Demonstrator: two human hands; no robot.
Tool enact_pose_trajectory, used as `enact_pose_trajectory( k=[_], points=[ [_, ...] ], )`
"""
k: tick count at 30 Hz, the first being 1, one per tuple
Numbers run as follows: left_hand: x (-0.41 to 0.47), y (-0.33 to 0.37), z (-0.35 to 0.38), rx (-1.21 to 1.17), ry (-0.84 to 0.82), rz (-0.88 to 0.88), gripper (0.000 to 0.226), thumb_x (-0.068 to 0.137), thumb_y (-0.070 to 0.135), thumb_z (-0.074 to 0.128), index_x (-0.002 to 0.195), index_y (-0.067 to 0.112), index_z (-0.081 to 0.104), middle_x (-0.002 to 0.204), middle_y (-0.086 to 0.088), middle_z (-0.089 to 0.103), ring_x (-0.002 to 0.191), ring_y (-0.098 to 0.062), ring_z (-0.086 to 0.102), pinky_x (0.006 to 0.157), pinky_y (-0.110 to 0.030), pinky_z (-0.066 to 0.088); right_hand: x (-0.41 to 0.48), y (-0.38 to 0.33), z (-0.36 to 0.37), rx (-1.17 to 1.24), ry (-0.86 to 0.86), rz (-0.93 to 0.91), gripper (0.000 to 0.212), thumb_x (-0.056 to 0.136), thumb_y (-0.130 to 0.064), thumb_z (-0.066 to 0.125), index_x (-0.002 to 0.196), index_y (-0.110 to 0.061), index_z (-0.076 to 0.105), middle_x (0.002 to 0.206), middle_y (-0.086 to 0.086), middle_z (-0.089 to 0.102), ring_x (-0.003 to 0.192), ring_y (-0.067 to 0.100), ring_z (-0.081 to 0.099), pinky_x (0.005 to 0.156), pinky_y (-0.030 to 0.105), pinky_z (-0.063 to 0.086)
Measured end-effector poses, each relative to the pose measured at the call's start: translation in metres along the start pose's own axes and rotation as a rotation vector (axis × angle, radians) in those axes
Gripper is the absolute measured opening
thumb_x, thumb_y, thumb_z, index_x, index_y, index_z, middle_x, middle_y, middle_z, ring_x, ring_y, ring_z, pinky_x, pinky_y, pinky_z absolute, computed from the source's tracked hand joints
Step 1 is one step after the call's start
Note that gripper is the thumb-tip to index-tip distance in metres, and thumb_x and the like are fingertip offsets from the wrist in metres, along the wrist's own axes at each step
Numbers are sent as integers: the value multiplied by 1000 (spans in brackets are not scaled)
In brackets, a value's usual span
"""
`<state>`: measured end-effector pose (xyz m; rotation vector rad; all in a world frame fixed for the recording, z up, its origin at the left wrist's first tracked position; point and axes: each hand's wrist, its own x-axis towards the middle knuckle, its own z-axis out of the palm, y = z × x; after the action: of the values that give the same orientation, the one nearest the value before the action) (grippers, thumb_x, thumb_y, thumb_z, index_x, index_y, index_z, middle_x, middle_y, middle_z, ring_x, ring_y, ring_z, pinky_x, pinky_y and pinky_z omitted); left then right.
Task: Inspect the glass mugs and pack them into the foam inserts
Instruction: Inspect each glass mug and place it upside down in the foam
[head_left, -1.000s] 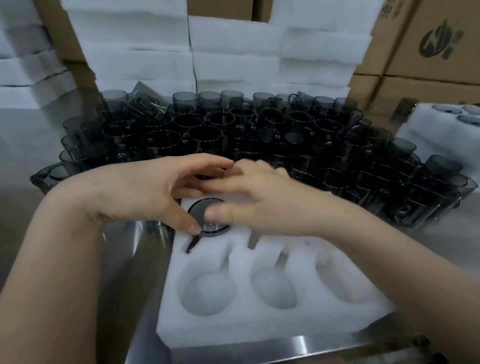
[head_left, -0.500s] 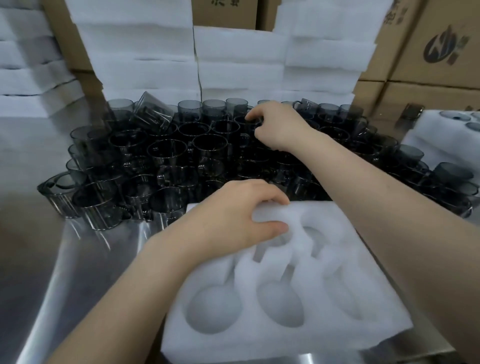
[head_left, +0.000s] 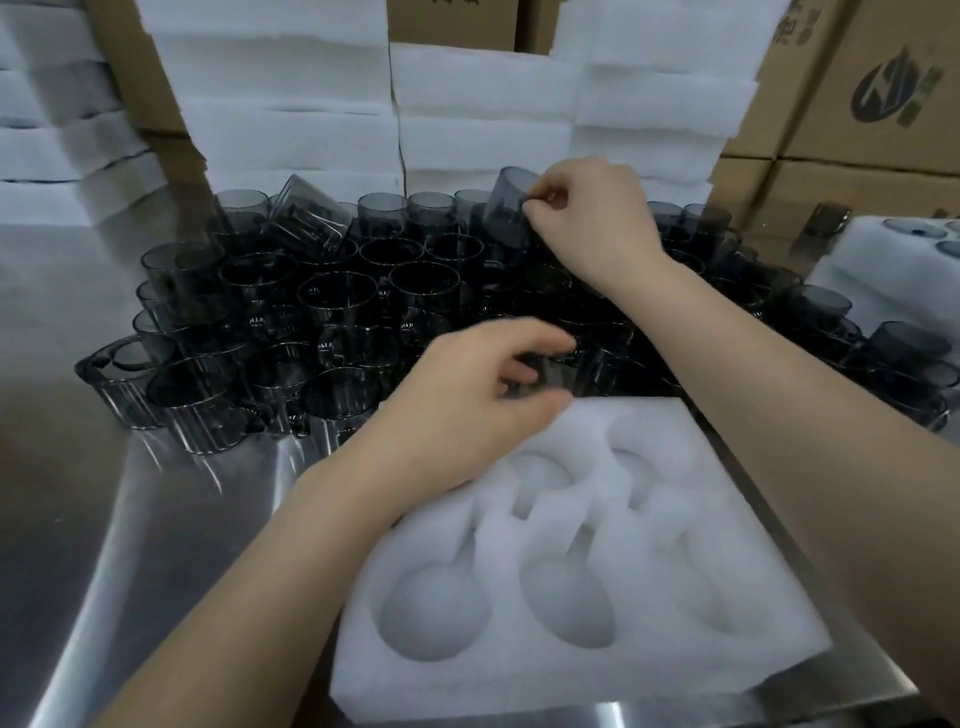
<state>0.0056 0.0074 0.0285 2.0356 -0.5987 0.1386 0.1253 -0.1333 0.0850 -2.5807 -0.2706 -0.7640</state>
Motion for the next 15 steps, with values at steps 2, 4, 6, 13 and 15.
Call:
enact_pose_trajectory(
  k=[2, 4, 6, 13, 15],
  points=[
    [2, 1, -2, -126, 189, -31, 45, 86, 8, 69, 126, 25, 58, 126, 9, 59, 100, -12, 66, 87, -31, 55, -14, -3, -19, 52, 59, -4, 18, 87, -27, 60, 96, -22, 75, 89, -3, 70, 96, 21, 64, 87, 35, 51],
    [5, 1, -4, -195, 324, -56, 61, 84, 9, 71, 138, 26, 47, 137, 10, 47, 104, -9, 64, 85, -24, 54, -35, -10, -36, 172, 56, -20, 11, 84, -26, 64, 87, -23, 74, 69, -13, 63, 78, 12, 64, 80, 33, 53],
    [6, 0, -4, -226, 340, -71, 83, 79, 15, 79, 146, 27, 32, 146, 9, 34, 115, -8, 57, 91, -23, 52, -57, -20, -48, 321, -21, -65, 7, 82, -24, 68, 78, -23, 75, 58, -16, 61, 63, 4, 61, 73, 29, 54],
    [7, 1, -3, -286, 396, -27, 98, 53, 36, 85, 138, 21, 37, 136, -9, 47, 118, -20, 59, 101, -40, 49, -83, -33, -51, 489, -322, -222, 15, 87, -11, 69, 99, -14, 77, 68, -12, 67, 60, 0, 60, 71, 23, 50],
    [8, -1, -4, -220, 430, -38, 92, 52, 34, 87, 130, 22, 41, 132, -7, 48, 114, -19, 60, 98, -39, 51, -81, -29, -51, 590, -341, -231, 21, 86, -6, 70, 105, -13, 74, 62, -7, 63, 55, 3, 58, 68, 20, 48]
  ],
)
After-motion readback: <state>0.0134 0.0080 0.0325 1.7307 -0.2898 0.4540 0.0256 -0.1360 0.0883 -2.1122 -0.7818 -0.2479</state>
